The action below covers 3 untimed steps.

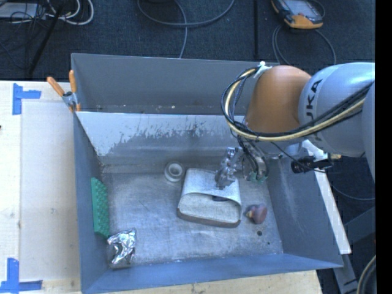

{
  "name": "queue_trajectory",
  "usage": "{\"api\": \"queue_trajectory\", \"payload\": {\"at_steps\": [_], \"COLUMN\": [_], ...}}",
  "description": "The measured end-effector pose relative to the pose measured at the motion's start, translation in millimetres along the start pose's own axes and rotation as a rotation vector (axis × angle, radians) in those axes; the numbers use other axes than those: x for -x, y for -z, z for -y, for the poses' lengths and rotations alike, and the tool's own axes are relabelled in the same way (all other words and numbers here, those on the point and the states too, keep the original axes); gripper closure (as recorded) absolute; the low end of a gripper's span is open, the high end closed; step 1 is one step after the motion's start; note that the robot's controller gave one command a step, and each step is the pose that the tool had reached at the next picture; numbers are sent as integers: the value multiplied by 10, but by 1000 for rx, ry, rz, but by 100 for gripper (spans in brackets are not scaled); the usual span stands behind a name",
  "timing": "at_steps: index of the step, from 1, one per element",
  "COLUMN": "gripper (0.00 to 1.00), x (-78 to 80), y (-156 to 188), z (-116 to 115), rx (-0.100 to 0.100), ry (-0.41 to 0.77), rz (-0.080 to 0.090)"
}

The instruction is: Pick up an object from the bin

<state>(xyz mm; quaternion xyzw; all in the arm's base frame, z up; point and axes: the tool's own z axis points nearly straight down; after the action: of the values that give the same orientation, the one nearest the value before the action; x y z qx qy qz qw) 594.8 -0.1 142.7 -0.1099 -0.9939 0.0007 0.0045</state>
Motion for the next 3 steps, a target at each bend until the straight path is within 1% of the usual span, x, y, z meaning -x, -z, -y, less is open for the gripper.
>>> {"api": "queue_trajectory", "payload": {"at_steps": [1, 2, 3], "gripper": [0, 0, 100], "x": [20, 63, 53], "y": [47, -554, -574], "z": [-5, -22, -23], "rx": [2, 4, 4], "ry": [0, -37, -37], "rz": [8, 13, 10]}}
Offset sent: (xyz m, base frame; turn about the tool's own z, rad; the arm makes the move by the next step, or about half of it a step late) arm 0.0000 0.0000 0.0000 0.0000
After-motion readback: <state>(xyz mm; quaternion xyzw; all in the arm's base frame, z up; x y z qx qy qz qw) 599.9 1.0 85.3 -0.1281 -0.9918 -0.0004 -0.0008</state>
